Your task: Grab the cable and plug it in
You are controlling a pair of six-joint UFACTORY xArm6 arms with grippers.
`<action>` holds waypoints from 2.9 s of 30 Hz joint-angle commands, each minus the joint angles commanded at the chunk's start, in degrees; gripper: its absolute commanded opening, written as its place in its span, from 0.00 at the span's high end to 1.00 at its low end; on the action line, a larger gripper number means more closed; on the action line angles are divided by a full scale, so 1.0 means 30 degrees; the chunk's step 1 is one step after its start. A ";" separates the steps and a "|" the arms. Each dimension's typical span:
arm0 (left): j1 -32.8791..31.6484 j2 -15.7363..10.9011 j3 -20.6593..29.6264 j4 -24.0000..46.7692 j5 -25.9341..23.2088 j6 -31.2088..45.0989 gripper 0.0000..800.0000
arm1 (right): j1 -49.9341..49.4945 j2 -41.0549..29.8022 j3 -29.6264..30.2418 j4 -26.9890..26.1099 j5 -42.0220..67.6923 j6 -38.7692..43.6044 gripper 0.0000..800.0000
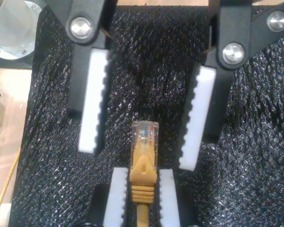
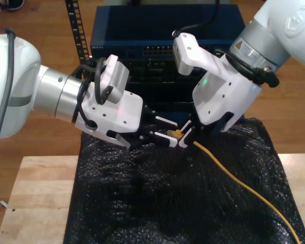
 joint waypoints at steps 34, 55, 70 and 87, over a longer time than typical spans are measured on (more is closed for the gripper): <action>0.0293 0.0029 0.0000 0.0000 -0.0088 -0.0205 1.00 | 0.0000 -0.0674 0.0000 0.0000 0.0059 0.0117 0.18; 0.1465 0.2256 -0.0850 -0.0615 0.1641 -0.1436 1.00 | -0.0147 -0.1377 -0.0527 0.0029 -0.0645 0.0059 0.00; 0.1963 0.2872 -0.1348 -0.0645 0.2755 -0.2198 0.99 | -0.0176 -0.1788 -0.0791 -0.0410 -0.0410 -0.1993 0.00; 0.1963 0.3634 -0.1788 -0.0586 0.5597 -0.3546 1.00 | -0.0410 -0.2989 -0.1143 -0.0527 -0.0938 -0.1993 0.00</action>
